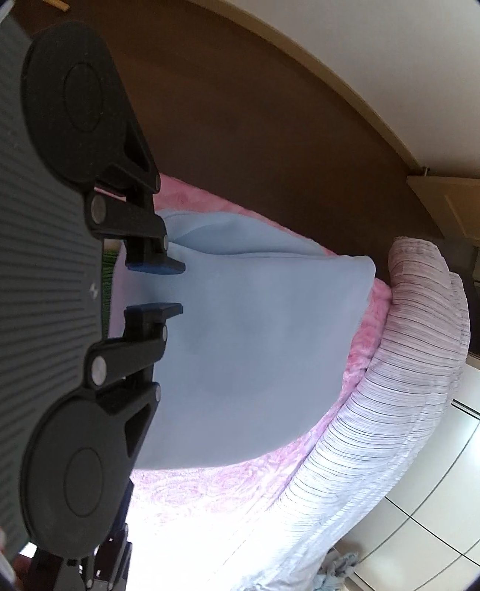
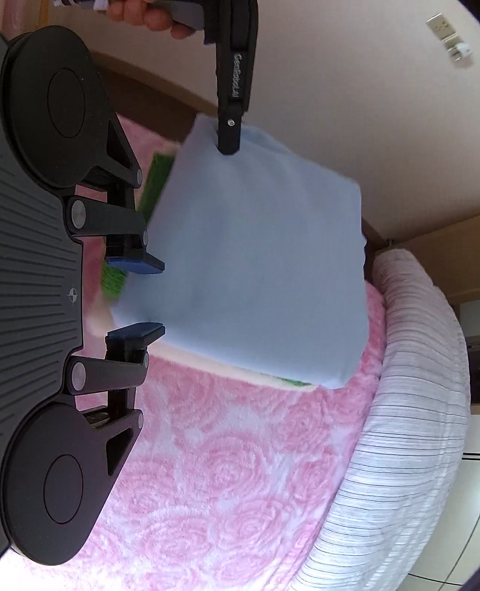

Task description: Fold clothes

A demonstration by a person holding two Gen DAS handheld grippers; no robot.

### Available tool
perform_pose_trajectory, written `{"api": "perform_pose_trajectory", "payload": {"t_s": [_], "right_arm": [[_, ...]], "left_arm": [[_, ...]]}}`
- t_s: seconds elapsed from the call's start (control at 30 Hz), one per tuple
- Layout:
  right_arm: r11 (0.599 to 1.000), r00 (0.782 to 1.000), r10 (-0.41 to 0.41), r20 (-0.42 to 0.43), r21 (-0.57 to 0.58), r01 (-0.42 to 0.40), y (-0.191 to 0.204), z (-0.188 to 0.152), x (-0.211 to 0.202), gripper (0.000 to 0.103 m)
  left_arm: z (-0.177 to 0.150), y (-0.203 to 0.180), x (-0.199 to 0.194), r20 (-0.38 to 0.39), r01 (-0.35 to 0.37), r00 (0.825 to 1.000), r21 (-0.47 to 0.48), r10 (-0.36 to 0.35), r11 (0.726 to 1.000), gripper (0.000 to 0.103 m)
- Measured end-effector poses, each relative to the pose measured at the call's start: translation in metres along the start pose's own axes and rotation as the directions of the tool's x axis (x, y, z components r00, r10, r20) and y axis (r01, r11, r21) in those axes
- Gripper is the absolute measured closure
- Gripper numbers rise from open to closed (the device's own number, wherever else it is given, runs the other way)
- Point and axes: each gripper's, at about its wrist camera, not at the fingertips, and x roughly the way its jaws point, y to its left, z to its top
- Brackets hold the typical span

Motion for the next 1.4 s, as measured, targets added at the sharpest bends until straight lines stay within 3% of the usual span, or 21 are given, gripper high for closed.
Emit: {"api": "perform_pose_trajectory", "payload": {"t_s": [0.17, 0.3, 0.63, 0.97, 1.4], "right_arm": [[0.999, 0.999, 0.017, -0.05, 0.042, -0.015, -0.001, 0.0, -0.013, 0.07], [1.0, 0.999, 0.011, -0.04, 0.019, -0.011, 0.008, -0.004, -0.029, 0.069], [0.999, 1.0, -0.023, -0.013, -0.035, 0.023, 0.027, -0.025, -0.069, 0.067], [0.997, 0.999, -0.043, -0.009, -0.067, 0.042, 0.042, -0.062, -0.126, 0.039], [0.992, 0.997, -0.076, 0.011, -0.1, 0.077, 0.052, -0.102, -0.182, 0.027]], "left_arm": [[-0.014, -0.024, -0.03, -0.024, -0.088, 0.996, 0.058, 0.089, 0.994, 0.083], [-0.031, -0.04, -0.054, -0.024, -0.131, 0.991, 0.101, 0.134, 0.986, 0.076], [-0.052, -0.073, -0.105, 0.052, -0.194, 0.981, 0.154, 0.188, 0.969, 0.067], [-0.095, -0.091, -0.155, 0.091, -0.235, 0.97, 0.134, 0.224, 0.963, 0.064], [-0.153, -0.109, -0.206, 0.097, -0.249, 0.966, 0.101, 0.239, 0.963, 0.059]]}}
